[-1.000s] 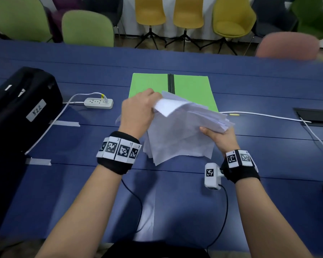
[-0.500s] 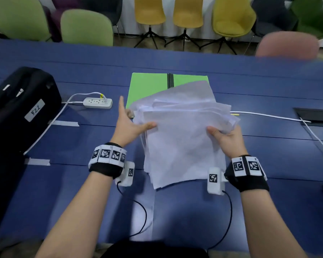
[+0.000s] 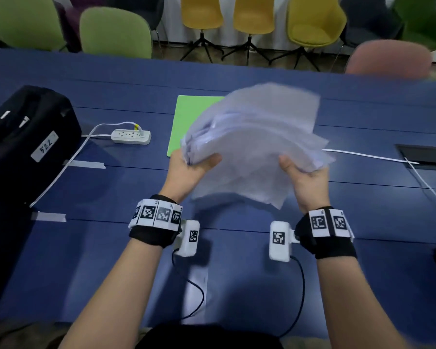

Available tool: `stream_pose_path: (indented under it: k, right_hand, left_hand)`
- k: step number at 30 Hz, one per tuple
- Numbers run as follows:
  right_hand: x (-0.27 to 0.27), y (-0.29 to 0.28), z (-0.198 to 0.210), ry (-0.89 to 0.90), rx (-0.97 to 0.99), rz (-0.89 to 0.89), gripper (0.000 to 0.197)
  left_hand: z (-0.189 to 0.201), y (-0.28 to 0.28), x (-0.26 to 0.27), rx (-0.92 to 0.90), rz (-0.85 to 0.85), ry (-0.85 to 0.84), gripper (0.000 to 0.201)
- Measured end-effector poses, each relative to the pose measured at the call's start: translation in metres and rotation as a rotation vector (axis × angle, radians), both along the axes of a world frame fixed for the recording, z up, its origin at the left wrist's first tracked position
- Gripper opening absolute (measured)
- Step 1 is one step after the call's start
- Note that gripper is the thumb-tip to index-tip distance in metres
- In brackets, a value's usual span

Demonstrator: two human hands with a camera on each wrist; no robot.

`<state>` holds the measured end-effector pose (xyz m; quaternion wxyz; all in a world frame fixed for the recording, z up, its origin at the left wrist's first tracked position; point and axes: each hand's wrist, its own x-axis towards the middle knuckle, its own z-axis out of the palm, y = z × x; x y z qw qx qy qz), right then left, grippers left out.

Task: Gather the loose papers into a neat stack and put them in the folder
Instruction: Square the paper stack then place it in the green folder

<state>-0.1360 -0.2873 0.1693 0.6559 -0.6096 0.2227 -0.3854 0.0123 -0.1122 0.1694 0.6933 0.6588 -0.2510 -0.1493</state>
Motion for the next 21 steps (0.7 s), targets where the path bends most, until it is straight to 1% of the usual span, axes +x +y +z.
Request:
stream_pose_path:
  k: [2, 3, 5, 7, 11, 13, 14, 15, 16, 17, 18, 21]
  right_hand:
    - [0.001, -0.002, -0.022, 0.136, 0.043, 0.048, 0.031]
    - [0.002, -0.002, -0.031, 0.199, 0.068, 0.088, 0.031]
    - [0.004, -0.006, -0.045, 0.305, 0.095, 0.155, 0.031]
    - [0.006, -0.01, -0.054, 0.387, 0.078, 0.179, 0.033]
    - [0.005, -0.023, -0.066, 0.589, -0.068, 0.274, 0.041]
    - [0.001, -0.026, -0.076, 0.731, -0.063, 0.319, 0.042]
    - [-0.001, -0.026, -0.08, 0.778, -0.045, 0.337, 0.047]
    - [-0.004, -0.027, -0.089, 0.803, -0.024, 0.342, 0.058]
    - [-0.006, -0.028, -0.095, 0.802, -0.008, 0.342, 0.07]
    - [-0.007, -0.028, -0.099, 0.781, 0.006, 0.329, 0.074]
    - [-0.008, -0.026, -0.099, 0.747, 0.012, 0.31, 0.068]
    - [-0.006, -0.02, -0.08, 0.664, 0.002, 0.171, 0.027]
  left_hand:
    - [-0.016, 0.0, 0.002, 0.081, -0.022, 0.139, 0.035]
    - [-0.024, 0.002, 0.006, 0.13, -0.015, 0.168, 0.034]
    - [-0.03, 0.003, 0.019, 0.178, -0.019, 0.165, 0.036]
    - [-0.031, 0.004, 0.03, 0.212, -0.029, 0.154, 0.038]
    - [-0.035, 0.005, 0.034, 0.253, 0.013, 0.165, 0.032]
    - [-0.038, 0.004, 0.029, 0.248, 0.054, 0.18, 0.026]
    - [-0.038, 0.004, 0.027, 0.239, 0.076, 0.198, 0.022]
    - [-0.037, 0.004, 0.025, 0.226, 0.098, 0.219, 0.019]
    - [-0.036, 0.003, 0.024, 0.21, 0.12, 0.242, 0.017]
    - [-0.034, 0.002, 0.024, 0.195, 0.138, 0.262, 0.015]
    - [-0.031, 0.002, 0.023, 0.18, 0.153, 0.271, 0.013]
    - [-0.015, -0.001, 0.02, 0.111, 0.186, 0.238, 0.01]
